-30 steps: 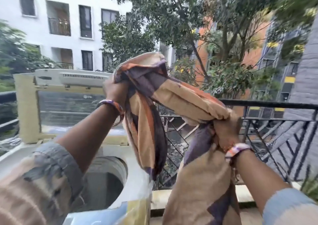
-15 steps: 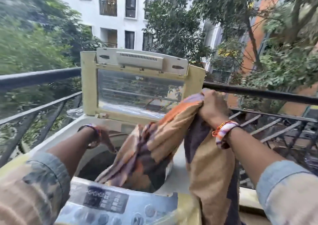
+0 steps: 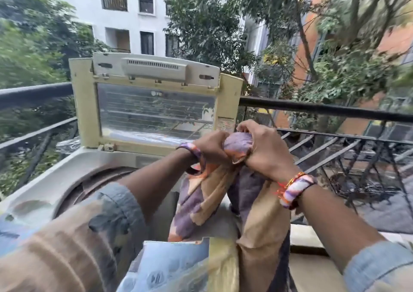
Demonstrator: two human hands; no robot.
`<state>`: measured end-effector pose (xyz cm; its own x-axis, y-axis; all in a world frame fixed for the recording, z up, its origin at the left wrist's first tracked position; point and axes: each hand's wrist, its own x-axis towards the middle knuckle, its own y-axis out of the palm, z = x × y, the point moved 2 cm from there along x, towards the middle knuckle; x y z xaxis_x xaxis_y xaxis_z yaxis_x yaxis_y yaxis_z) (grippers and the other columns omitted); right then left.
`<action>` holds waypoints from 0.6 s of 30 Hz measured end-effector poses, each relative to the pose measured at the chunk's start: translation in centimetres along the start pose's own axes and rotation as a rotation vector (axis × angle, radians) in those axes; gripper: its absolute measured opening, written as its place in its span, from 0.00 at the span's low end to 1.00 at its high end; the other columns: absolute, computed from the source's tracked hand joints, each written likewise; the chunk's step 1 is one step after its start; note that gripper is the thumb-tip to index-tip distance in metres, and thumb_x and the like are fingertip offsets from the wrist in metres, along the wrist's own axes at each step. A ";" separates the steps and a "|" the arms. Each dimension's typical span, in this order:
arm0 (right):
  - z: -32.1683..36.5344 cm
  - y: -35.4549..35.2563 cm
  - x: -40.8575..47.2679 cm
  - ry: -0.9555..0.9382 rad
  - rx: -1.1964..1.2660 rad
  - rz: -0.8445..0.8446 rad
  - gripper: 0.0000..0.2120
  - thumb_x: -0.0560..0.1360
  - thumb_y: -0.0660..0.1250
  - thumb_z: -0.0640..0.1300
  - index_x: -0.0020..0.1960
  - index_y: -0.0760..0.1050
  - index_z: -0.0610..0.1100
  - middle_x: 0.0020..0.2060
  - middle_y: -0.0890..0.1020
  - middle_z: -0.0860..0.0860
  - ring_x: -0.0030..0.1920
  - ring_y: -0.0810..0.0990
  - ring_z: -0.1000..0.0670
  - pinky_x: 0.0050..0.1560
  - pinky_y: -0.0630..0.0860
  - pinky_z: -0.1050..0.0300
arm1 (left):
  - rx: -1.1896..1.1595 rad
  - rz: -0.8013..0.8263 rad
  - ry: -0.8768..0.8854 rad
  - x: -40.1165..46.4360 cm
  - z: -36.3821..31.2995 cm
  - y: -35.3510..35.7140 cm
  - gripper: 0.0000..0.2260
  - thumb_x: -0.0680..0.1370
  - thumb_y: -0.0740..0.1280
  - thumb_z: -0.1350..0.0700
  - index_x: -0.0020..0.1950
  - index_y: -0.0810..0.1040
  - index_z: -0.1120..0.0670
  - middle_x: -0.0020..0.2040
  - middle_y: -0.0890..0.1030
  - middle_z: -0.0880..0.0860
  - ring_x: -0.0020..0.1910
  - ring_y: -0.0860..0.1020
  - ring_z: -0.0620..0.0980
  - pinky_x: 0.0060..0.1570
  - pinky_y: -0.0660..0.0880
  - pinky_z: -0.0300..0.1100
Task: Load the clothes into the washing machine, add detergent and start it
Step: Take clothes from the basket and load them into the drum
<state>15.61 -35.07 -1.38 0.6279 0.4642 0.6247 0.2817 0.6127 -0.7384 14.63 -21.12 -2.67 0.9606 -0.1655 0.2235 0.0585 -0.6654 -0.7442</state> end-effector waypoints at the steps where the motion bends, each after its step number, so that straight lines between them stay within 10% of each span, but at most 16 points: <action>1: -1.1 -0.4 -1.4 0.014 0.116 -0.037 0.26 0.62 0.66 0.49 0.60 0.71 0.49 0.52 0.79 0.47 0.52 0.79 0.45 0.52 0.76 0.54 | 0.033 -0.029 0.047 0.6 -0.6 0.0 0.26 0.54 0.66 0.46 0.45 0.79 0.62 0.38 0.75 0.54 0.39 0.72 0.45 0.38 0.73 0.44; 6: -7.0 3.7 -10.5 0.291 0.338 0.051 0.64 0.47 0.76 0.64 0.74 0.49 0.45 0.67 0.66 0.46 0.67 0.66 0.48 0.69 0.65 0.52 | -0.050 -0.364 0.148 2.1 -4.9 -0.6 0.16 0.60 0.61 0.54 0.42 0.82 0.60 0.36 0.78 0.50 0.38 0.71 0.41 0.39 0.71 0.37; 13: -10.1 8.1 -15.2 0.668 0.590 0.029 0.69 0.36 0.80 0.62 0.71 0.49 0.54 0.63 0.73 0.51 0.62 0.74 0.47 0.59 0.74 0.45 | -0.699 -0.461 0.287 0.7 -9.7 -1.6 0.11 0.64 0.60 0.64 0.41 0.79 0.55 0.29 0.82 0.43 0.33 0.78 0.38 0.40 0.76 0.32; 18: -8.8 4.9 -11.8 0.740 0.508 -0.184 0.21 0.57 0.73 0.46 0.43 0.77 0.32 0.34 0.79 0.42 0.39 0.80 0.44 0.36 0.70 0.51 | -0.900 -0.442 0.310 -0.9 -10.0 -4.0 0.09 0.67 0.63 0.66 0.44 0.76 0.56 0.28 0.82 0.45 0.29 0.79 0.37 0.33 0.76 0.29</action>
<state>15.91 -43.18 -14.57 0.9586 -0.0893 0.2702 0.1801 0.9254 -0.3334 10.82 -25.60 6.41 0.7838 0.1293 0.6074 0.0406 -0.9867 0.1576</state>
